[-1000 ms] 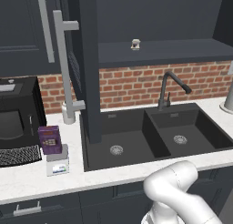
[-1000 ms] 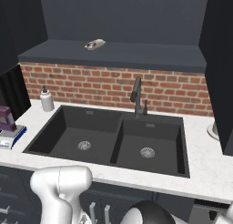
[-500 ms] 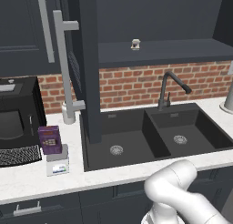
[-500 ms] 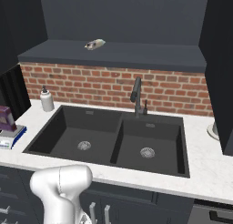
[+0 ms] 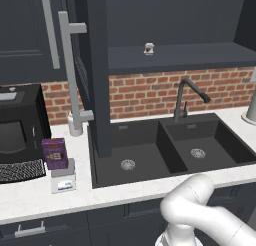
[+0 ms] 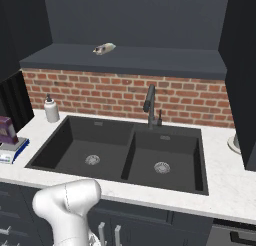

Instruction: Pick the cereal and place it on the digital scale for weighing, and close the cabinet.

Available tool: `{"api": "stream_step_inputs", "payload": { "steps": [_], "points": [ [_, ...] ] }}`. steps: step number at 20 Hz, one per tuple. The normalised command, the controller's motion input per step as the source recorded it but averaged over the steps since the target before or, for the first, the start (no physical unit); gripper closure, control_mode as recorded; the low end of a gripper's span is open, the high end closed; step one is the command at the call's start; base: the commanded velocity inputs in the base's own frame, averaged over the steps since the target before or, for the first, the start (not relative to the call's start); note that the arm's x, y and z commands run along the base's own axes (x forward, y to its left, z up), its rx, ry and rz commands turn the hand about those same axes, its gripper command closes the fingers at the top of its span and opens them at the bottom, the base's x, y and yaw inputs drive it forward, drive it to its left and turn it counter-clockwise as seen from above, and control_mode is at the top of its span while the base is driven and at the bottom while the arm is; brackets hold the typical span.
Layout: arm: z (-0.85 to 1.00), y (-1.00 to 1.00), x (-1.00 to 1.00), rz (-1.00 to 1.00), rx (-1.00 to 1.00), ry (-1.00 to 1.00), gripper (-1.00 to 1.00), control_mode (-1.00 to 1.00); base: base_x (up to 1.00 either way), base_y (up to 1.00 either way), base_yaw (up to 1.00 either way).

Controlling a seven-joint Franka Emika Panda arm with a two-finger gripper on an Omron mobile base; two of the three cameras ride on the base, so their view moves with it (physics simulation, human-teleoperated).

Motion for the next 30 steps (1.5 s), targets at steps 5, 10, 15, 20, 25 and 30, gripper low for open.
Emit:
{"api": "stream_step_inputs", "payload": {
  "steps": [5,10,15,20,25,30],
  "points": [
    [-0.19,0.0,0.78,0.09,0.0,0.04,-1.0,-1.0,0.0,0.0,0.0],
    [-0.07,0.0,0.8,0.08,0.0,0.03,-1.0,-1.0,0.0,0.0,0.0],
    [-0.02,0.0,0.8,0.09,0.0,0.02,-1.0,-1.0,0.0,0.0,0.0],
    [0.0,0.1,0.48,0.16,0.0,-0.02,-1.0,-1.0,0.0,0.0,0.0],
    [0.0,0.78,0.0,0.17,-0.08,-0.17,-1.0,-1.0,0.0,0.0,0.0],
    [0.0,1.0,0.02,0.08,-0.21,-0.22,-1.0,-1.0,0.0,0.0,0.0]
  ]
}}
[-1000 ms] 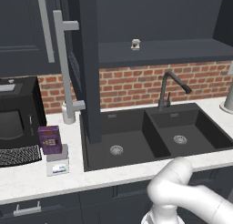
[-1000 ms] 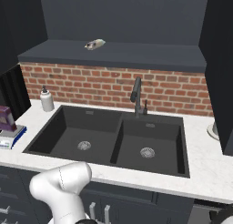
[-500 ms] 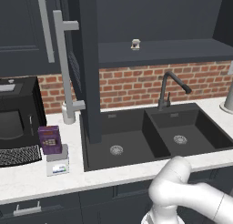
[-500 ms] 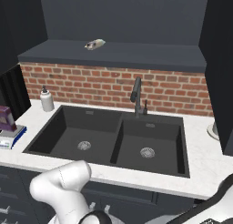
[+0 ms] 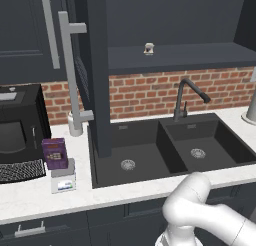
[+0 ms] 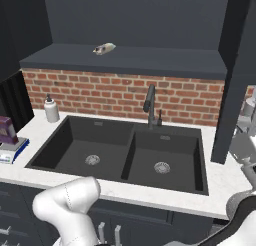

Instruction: Pick the cereal and place it on the digital scale for weighing, and close the cabinet.

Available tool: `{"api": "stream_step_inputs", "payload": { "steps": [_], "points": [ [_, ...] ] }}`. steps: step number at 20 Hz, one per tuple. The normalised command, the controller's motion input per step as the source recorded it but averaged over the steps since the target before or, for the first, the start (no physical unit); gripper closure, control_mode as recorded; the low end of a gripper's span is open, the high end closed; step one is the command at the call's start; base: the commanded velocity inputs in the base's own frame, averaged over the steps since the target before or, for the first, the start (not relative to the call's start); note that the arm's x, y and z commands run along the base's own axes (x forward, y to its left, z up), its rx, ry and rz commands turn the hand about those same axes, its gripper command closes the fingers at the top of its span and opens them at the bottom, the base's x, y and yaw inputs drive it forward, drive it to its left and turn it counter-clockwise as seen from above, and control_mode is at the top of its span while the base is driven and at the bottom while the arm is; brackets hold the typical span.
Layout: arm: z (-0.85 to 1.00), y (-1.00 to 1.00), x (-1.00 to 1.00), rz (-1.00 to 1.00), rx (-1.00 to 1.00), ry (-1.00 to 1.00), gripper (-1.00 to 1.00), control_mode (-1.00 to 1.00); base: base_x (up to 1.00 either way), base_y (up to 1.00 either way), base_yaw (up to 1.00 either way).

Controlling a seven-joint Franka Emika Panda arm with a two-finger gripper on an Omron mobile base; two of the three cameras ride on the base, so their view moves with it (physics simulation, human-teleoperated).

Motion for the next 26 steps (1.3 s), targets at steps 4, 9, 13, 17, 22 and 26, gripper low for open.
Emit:
{"api": "stream_step_inputs", "payload": {
  "steps": [4,9,13,17,22,26],
  "points": [
    [0.0,1.0,0.49,0.0,-0.27,-0.12,-1.0,-1.0,0.0,0.0,0.0],
    [0.01,1.0,0.97,-0.02,-0.22,0.0,-1.0,-1.0,0.0,0.0,0.0],
    [0.03,0.93,1.0,-0.09,-0.19,0.02,-1.0,-1.0,0.0,0.0,0.0],
    [0.04,0.63,1.0,-0.14,-0.14,0.1,-1.0,-1.0,0.0,0.0,0.0],
    [0.21,0.31,0.64,-0.17,-0.05,0.24,-1.0,-1.0,0.0,0.0,0.0],
    [0.3,0.2,0.25,-0.3,-0.03,0.58,-1.0,-1.0,0.0,0.0,0.0]
  ]
}}
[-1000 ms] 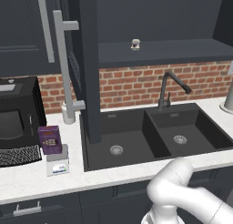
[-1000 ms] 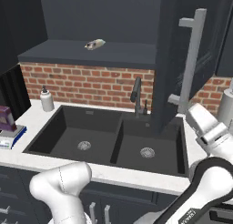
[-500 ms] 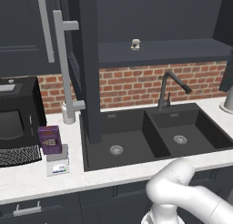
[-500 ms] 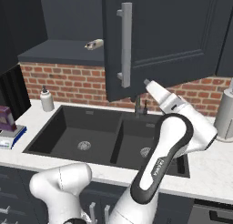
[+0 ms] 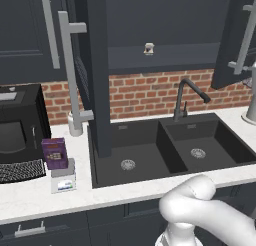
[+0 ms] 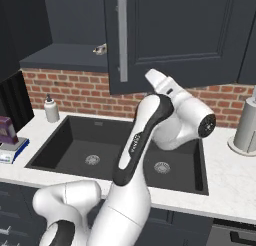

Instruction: Pick the cereal and place it on the digital scale for weighing, and close the cabinet.

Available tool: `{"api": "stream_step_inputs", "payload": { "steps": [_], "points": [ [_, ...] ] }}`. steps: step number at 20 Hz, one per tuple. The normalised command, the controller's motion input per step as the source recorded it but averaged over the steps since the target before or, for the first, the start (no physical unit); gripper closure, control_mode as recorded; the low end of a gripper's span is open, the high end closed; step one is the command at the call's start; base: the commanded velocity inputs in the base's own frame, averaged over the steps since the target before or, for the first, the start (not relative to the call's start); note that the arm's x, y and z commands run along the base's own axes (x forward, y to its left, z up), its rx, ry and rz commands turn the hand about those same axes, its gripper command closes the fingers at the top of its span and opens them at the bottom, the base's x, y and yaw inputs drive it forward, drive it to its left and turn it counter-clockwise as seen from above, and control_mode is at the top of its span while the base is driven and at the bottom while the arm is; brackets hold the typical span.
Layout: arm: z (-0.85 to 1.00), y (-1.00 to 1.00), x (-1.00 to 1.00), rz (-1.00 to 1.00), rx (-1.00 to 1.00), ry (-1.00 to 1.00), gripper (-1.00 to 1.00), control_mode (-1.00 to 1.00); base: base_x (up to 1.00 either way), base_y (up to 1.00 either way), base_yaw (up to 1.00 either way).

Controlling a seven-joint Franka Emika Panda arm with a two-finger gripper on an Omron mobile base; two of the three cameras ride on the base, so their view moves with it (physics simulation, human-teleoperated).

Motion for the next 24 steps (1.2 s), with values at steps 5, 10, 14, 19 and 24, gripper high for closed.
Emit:
{"api": "stream_step_inputs", "payload": {
  "steps": [5,10,14,19,24],
  "points": [
    [0.37,0.34,0.29,-0.35,-0.05,0.6,-1.0,-1.0,0.0,0.0,0.0],
    [0.3,0.39,0.46,-0.32,-0.09,0.56,-1.0,-1.0,0.0,0.0,0.0],
    [0.06,0.1,0.84,-0.18,-0.13,0.34,-1.0,-1.0,0.0,0.0,0.0],
    [-0.38,-0.22,0.87,0.01,-0.13,-0.11,-1.0,-1.0,0.0,0.0,0.0],
    [-0.53,-0.5,0.41,0.08,-0.06,-0.26,-1.0,-1.0,0.0,0.0,0.0]
  ]
}}
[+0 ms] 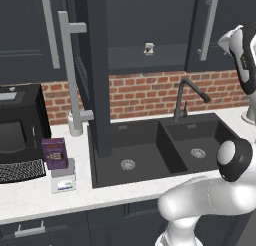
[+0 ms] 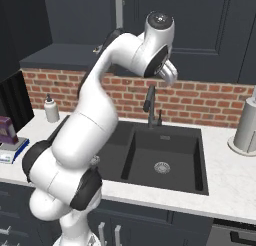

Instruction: Pick the cereal and place it on the digital scale for weighing, and close the cabinet.

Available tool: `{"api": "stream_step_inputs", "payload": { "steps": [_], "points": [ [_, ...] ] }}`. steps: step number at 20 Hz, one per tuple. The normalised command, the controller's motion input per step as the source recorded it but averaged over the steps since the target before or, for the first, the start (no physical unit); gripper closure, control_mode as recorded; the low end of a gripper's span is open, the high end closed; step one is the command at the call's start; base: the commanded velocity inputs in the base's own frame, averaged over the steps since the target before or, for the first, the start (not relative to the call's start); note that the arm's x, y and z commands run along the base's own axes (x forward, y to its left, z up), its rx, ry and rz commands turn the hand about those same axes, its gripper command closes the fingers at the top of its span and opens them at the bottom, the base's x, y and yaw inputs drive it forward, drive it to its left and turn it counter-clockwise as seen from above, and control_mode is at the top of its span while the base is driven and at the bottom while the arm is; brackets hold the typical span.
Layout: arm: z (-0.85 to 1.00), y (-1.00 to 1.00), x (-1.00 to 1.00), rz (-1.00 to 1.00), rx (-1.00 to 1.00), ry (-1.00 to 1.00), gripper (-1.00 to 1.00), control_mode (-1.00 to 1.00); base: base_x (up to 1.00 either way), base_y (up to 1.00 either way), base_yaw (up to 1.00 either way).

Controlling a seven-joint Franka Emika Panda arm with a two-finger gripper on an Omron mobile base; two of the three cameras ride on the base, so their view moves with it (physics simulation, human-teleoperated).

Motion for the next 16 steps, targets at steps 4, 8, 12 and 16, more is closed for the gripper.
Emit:
{"api": "stream_step_inputs", "payload": {
  "steps": [4,8,12,16],
  "points": [
    [-0.06,0.07,-0.1,0.01,-0.03,-0.17,-1.0,-1.0,0.0,0.0,0.0],
    [0.0,0.33,-0.96,0.0,-0.05,-0.26,-1.0,-1.0,0.0,0.0,0.0],
    [0.0,0.14,-1.0,0.0,-0.04,-0.23,-1.0,-1.0,0.0,0.0,0.0],
    [-0.27,0.06,-0.87,0.01,-0.09,-0.16,-1.0,-1.0,0.0,0.0,0.0]
  ]
}}
